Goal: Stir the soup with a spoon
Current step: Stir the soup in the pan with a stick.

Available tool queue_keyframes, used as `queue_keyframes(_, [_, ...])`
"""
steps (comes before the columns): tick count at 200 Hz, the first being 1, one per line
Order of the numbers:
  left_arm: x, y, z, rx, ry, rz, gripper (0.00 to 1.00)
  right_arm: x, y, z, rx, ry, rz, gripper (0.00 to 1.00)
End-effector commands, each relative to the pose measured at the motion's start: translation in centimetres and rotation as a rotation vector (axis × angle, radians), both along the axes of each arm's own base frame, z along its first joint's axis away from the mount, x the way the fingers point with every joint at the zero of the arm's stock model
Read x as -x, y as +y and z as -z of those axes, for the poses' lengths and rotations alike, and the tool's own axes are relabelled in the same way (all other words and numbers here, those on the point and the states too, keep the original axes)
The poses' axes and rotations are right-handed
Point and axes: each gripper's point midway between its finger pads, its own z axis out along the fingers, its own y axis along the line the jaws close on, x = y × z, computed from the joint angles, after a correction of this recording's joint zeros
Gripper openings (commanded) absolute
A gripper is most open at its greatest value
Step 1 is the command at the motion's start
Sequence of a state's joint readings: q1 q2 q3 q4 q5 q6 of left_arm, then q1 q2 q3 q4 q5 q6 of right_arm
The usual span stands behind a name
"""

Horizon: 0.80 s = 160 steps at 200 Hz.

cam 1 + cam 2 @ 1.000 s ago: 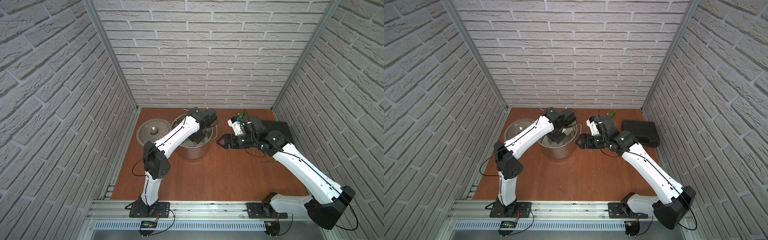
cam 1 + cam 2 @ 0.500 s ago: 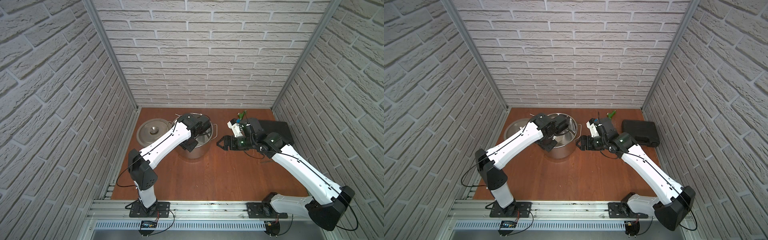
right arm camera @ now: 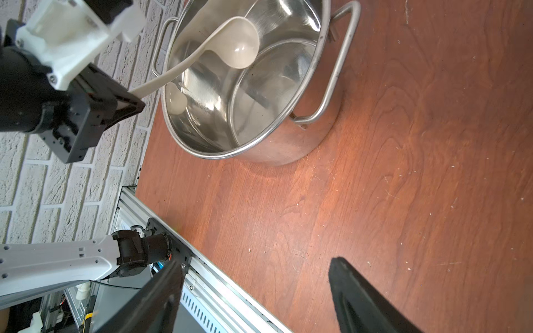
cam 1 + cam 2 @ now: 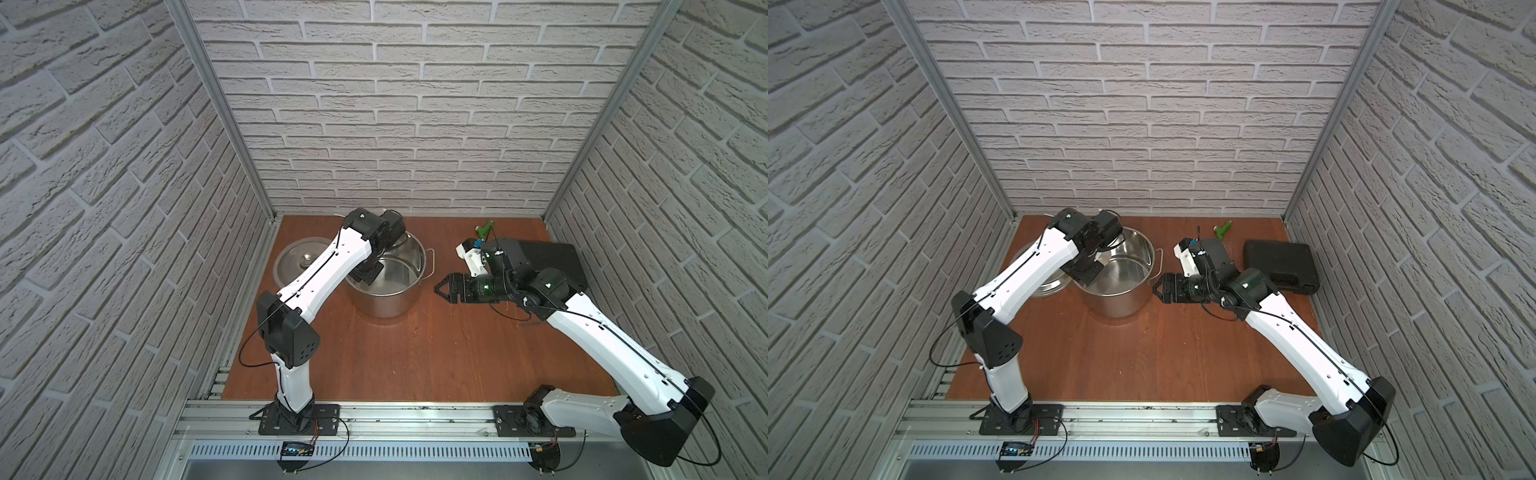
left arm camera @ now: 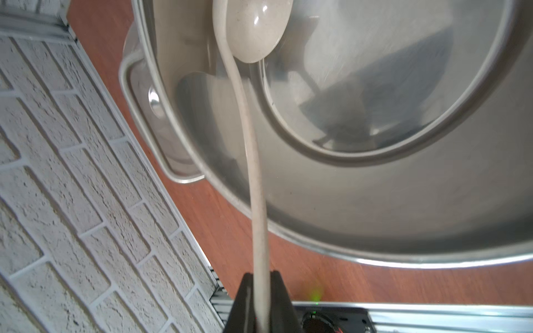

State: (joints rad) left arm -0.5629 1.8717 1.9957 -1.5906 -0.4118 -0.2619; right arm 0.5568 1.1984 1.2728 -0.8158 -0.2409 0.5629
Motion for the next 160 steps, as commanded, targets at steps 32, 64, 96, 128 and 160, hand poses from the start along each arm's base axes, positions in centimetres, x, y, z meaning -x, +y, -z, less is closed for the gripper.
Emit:
queue_keyframes(32, [-2.2,-5.7,1.0,0.029,0.011,0.119,0.0,1.2,-2.0,-0.7,0.101,-0.055,-0.013,0.85])
queue_keyframes(64, [0.2,-7.5,1.2,0.045,0.053,0.169,0.0,1.3,-2.6,-0.8,0.122,-0.066,-0.006,0.85])
queue_keyframes(96, [3.4,-6.2,0.5,0.036,0.059,0.14,0.0,1.0,-2.1,-0.9,0.102,-0.068,-0.005,0.84])
queue_keyframes(128, [5.3,-3.0,-0.2,-0.056,0.094,0.115,0.0,0.4,-1.2,-0.8,0.078,-0.058,-0.015,0.83])
queue_keyframes(160, [5.7,-0.3,-0.6,-0.087,0.108,0.068,0.0,-0.1,-0.5,-0.7,0.049,-0.05,-0.014,0.81])
